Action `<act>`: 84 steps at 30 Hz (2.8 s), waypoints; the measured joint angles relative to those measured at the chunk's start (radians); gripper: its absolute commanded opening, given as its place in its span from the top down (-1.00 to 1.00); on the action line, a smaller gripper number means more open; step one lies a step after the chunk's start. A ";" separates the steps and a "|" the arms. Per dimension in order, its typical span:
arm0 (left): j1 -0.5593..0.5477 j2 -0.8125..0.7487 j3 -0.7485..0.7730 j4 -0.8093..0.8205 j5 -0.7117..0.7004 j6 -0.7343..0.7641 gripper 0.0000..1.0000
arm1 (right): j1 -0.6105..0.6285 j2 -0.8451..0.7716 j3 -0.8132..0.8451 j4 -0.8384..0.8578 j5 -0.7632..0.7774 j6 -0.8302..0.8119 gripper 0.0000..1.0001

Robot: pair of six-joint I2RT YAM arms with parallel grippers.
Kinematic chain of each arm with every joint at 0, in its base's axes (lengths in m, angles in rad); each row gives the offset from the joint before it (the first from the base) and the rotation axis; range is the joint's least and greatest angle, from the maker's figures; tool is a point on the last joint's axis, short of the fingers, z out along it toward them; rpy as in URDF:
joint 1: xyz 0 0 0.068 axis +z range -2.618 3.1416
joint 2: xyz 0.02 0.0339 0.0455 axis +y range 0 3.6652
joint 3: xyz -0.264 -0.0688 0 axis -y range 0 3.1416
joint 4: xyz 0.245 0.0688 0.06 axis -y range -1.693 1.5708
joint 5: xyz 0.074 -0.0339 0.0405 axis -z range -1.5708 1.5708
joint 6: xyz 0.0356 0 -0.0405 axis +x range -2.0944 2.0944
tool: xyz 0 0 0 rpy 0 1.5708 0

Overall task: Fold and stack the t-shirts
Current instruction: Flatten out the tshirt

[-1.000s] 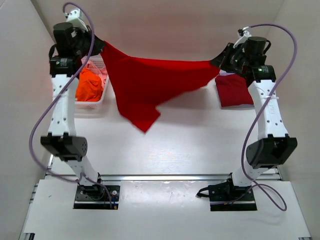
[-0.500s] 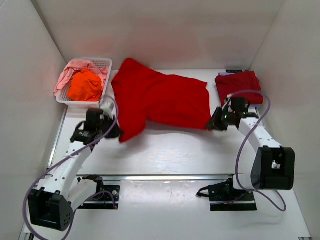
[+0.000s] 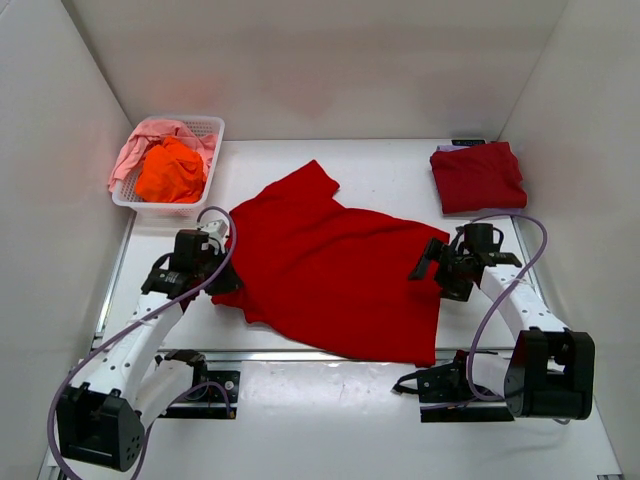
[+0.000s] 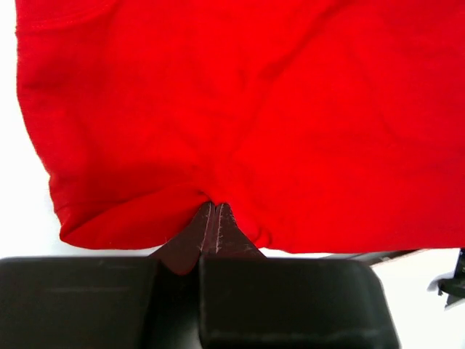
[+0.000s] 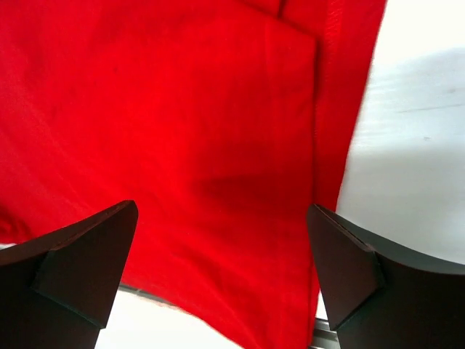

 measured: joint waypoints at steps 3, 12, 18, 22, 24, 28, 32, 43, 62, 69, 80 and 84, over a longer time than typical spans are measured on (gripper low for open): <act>0.003 -0.003 0.000 0.000 0.008 -0.001 1.00 | 0.009 0.003 0.005 -0.020 0.032 -0.007 -0.98; 0.000 -0.002 -0.005 0.009 0.016 -0.004 1.00 | -0.033 0.096 0.076 -0.008 0.100 -0.058 -0.18; 0.011 -0.002 -0.005 0.006 0.015 0.005 1.00 | -0.034 0.347 0.279 0.066 0.142 -0.096 -0.09; 0.018 -0.001 -0.005 0.007 0.014 0.009 1.00 | -0.035 0.444 0.374 0.080 0.160 -0.119 0.44; 0.018 0.006 -0.005 0.008 0.015 0.010 1.00 | -0.041 0.504 0.429 0.088 0.167 -0.128 0.51; 0.016 0.017 -0.005 0.008 0.015 0.010 1.00 | -0.062 0.583 0.489 0.103 0.192 -0.134 0.50; 0.016 0.022 -0.005 0.009 0.016 0.010 1.00 | -0.074 0.610 0.507 0.095 0.207 -0.134 0.46; 0.020 0.033 -0.006 0.017 0.019 0.011 1.00 | -0.066 0.661 0.512 0.106 0.214 -0.126 0.46; 0.020 0.032 -0.007 0.035 0.021 0.012 1.00 | -0.059 0.682 0.547 0.078 0.232 -0.130 0.89; 0.020 0.032 -0.013 0.038 0.021 0.012 1.00 | -0.071 0.682 0.621 0.035 0.219 -0.154 0.93; 0.020 0.030 -0.014 0.038 0.021 0.012 1.00 | -0.105 0.684 0.690 0.004 0.193 -0.164 0.94; 0.021 0.029 -0.015 0.038 0.021 0.012 1.00 | -0.115 0.687 0.708 0.003 0.174 -0.168 1.00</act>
